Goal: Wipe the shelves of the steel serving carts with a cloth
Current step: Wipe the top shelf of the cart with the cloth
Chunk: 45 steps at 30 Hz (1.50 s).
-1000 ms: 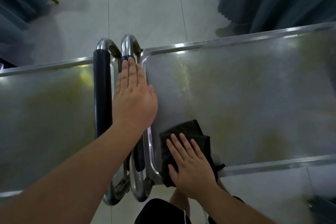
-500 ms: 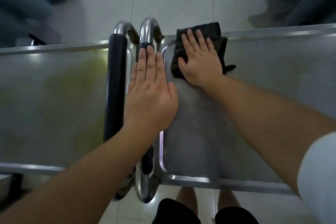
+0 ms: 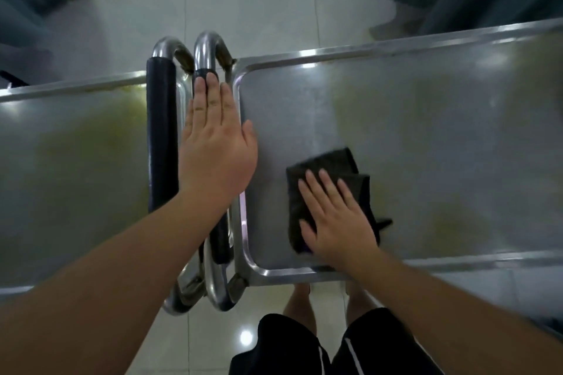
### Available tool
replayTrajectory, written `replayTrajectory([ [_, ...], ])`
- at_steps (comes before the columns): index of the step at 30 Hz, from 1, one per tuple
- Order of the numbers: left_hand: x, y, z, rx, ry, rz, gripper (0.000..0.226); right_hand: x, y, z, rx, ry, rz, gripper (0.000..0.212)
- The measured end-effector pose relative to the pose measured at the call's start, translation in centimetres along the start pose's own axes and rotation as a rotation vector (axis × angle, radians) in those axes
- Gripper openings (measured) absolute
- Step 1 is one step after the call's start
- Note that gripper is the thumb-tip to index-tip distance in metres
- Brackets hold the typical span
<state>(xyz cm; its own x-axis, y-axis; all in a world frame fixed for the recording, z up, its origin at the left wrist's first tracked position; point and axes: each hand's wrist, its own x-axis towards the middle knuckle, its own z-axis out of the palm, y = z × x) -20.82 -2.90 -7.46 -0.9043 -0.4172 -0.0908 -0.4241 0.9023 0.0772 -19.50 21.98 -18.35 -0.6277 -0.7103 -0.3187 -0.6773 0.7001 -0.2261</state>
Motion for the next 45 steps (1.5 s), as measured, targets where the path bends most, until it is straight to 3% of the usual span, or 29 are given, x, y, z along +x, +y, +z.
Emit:
replayTrajectory([
  [3, 0.0, 0.1, 0.0, -0.001, 0.0, 0.0, 0.071, -5.8, 1.6, 1.3, -0.025, -0.029, -0.005, 0.075],
  [6, 0.0, 0.1, -0.1, -0.032, 0.002, -0.01, 0.068, -5.9, 2.6, 1.3, -0.024, -0.023, -0.013, 0.076],
  [17, 0.0, 0.1, 0.2, 0.041, 0.009, -0.015, 0.071, 18.6, 8.7, -7.6, -0.005, 0.118, 0.089, 0.078],
  [22, 0.2, 0.1, 0.5, 0.067, 0.007, -0.017, 0.071, 22.7, 10.4, -9.8, -0.032, 0.119, 0.068, 0.078],
  [27, 0.1, 0.3, 0.4, 0.068, 0.0, -0.024, 0.07, 17.3, 9.5, -7.9, -0.02, 0.097, 0.07, 0.078],
  [38, -0.1, 0.6, -0.1, 0.055, 0.006, -0.031, 0.067, -9.0, 9.2, 0.3, -0.096, -0.07, 0.029, 0.076],
  [41, -0.2, 0.5, 0.1, 0.068, 0.011, -0.018, 0.067, -10.0, 11.0, 0.4, -0.11, -0.084, -0.034, 0.075],
  [45, -0.2, 0.1, 0.4, 0.078, 0.023, -0.025, 0.068, -2.8, 13.8, -1.6, -0.098, 0.015, 0.009, 0.076],
])
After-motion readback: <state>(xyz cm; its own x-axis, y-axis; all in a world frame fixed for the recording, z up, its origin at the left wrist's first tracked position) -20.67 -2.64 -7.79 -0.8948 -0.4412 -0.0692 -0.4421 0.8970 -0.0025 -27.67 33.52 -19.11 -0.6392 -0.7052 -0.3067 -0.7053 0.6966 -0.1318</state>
